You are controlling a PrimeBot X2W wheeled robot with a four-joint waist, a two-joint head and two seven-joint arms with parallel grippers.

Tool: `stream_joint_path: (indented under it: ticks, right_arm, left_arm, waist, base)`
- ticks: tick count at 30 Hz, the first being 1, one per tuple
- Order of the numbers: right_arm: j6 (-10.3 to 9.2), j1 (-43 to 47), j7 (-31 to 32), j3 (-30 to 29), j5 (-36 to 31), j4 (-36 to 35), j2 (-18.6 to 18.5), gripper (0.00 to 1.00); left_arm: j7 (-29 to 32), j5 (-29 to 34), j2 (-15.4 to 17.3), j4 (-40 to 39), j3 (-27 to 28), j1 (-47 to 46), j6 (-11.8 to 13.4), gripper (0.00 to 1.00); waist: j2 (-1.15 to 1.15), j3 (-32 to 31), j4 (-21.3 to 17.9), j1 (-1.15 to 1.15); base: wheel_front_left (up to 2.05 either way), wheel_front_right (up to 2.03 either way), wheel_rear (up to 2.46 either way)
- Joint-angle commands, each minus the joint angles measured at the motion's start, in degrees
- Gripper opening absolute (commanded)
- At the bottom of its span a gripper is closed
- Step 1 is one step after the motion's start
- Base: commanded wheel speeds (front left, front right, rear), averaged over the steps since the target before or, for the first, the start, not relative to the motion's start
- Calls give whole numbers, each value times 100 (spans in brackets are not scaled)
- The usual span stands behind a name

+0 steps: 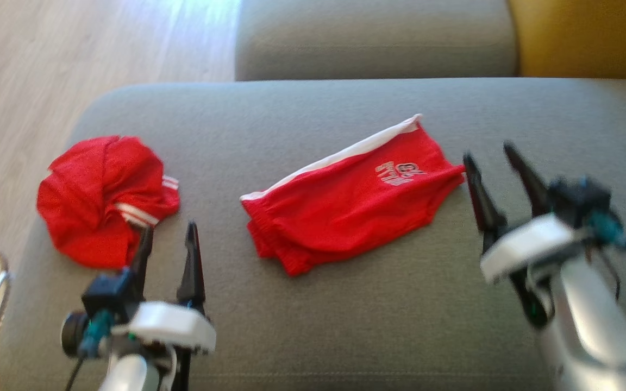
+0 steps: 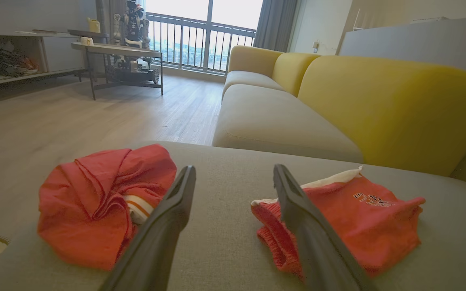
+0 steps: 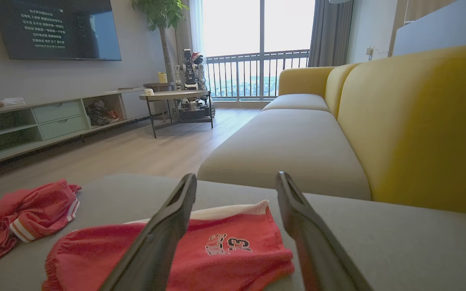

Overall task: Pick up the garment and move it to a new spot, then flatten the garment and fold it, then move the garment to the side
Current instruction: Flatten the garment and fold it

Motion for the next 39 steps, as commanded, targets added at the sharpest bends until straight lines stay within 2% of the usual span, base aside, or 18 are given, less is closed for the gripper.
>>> stream_joint_path:
  ticks: [1, 5, 9, 11, 17, 26, 30, 35, 37, 39]
  right_arm:
    - [-2, -39, -51, 46, -66, -294, 102, 100]
    - [-2, 752, -51, -240, -278, -873, 270, 100]
    - [-2, 1421, -52, -339, -429, -1159, 333, 100]
    - [-2, 1591, -52, -359, -293, -1200, 336, 100]
    - [-2, 1805, -52, -367, -143, -1211, 339, 100]
    - [-2, 1831, -45, -385, 1, -1028, 339, 100]
    - [-2, 1707, 298, -339, 630, -779, 339, 100]
    - [-2, 1294, 929, -364, 2076, -290, 340, 100]
    - [-2, 1169, 1046, -388, 2308, -163, 340, 100]
    - [-2, 732, 1276, -559, 2879, 315, 340, 100]
  left_arm:
    - [-70, 74, 28, -248, 249, -165, -38, 100]
    - [-70, 336, -73, -525, 420, 278, -135, 100]
    - [-70, 733, -236, -827, 624, 753, -277, 100]
    - [-70, 827, -308, -897, 723, 911, -309, 100]
    - [-70, 1081, -436, -949, 851, 1144, -490, 100]
    - [-70, 1171, -497, -998, 905, 1184, -603, 100]
    - [-70, 1177, -502, -960, 837, 1180, -639, 100]
    - [-70, 1124, -503, -893, 606, 1141, -653, 100]
    - [-70, 1116, -504, -887, 567, 1127, -651, 100]
    - [-70, 1084, -504, -847, 464, 1044, -644, 100]
  waist:
    - [0, -103, -116, 1]
    - [0, -142, -176, 1]
    - [0, -196, -236, 1]
    - [0, -227, -241, 1]
    - [0, -277, -252, 1]
    - [0, -275, -174, 1]
    - [0, -175, -55, 1]
    - [0, -7, 197, 1]
    - [0, 58, 248, 1]
    - [0, 238, 432, 1]
  base:
    - [0, 0, 0]
    - [0, 0, 0]
    - [0, 0, 0]
    - [0, 0, 0]
    - [0, 0, 0]
    - [0, 0, 0]
    - [0, 0, 0]
    - [0, 0, 0]
    - [0, 0, 0]
    - [0, 0, 0]
